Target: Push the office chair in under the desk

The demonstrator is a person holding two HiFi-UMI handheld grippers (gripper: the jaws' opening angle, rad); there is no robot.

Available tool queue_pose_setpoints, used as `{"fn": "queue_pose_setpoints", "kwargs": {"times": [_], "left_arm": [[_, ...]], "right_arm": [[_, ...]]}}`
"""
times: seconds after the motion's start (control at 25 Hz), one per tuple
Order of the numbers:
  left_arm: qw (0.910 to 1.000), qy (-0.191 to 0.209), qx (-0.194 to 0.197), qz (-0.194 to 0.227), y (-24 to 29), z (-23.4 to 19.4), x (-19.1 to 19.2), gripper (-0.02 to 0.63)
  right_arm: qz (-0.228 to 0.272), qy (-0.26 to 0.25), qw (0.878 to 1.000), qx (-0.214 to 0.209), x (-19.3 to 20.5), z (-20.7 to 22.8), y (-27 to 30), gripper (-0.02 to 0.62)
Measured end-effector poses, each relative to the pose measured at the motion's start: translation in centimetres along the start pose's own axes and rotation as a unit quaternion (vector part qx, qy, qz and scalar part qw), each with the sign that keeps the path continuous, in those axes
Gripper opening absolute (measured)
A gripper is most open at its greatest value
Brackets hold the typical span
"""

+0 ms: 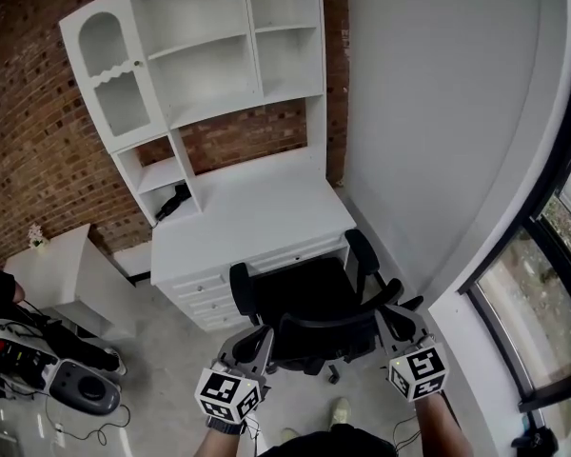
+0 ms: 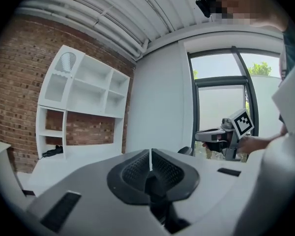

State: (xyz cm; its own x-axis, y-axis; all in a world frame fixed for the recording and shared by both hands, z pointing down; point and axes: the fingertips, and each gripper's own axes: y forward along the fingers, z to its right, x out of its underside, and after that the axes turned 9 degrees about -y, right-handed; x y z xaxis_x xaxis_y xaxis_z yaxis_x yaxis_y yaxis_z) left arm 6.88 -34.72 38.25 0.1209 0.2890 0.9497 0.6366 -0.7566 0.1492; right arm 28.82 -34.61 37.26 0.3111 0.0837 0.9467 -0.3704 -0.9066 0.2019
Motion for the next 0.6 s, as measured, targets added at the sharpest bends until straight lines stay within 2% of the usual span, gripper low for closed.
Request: {"fn": "queue_pose_setpoints", "kwargs": {"times": [0.36, 0.6], "left_arm": [[0.9992, 0.009, -0.026, 0.030, -1.7, 0.6, -3.1, 0.006], [0.9981, 0.013, -0.048, 0.038, -2.6, -0.3, -3.9, 0.006]], "right_arm": [[0.029, 0.007, 0.999, -0.017, -3.2, -1.2, 0.0, 0.006], [0.041, -0.001, 0.999, -0.009, -4.8, -1.2, 0.3, 0.005]]}}
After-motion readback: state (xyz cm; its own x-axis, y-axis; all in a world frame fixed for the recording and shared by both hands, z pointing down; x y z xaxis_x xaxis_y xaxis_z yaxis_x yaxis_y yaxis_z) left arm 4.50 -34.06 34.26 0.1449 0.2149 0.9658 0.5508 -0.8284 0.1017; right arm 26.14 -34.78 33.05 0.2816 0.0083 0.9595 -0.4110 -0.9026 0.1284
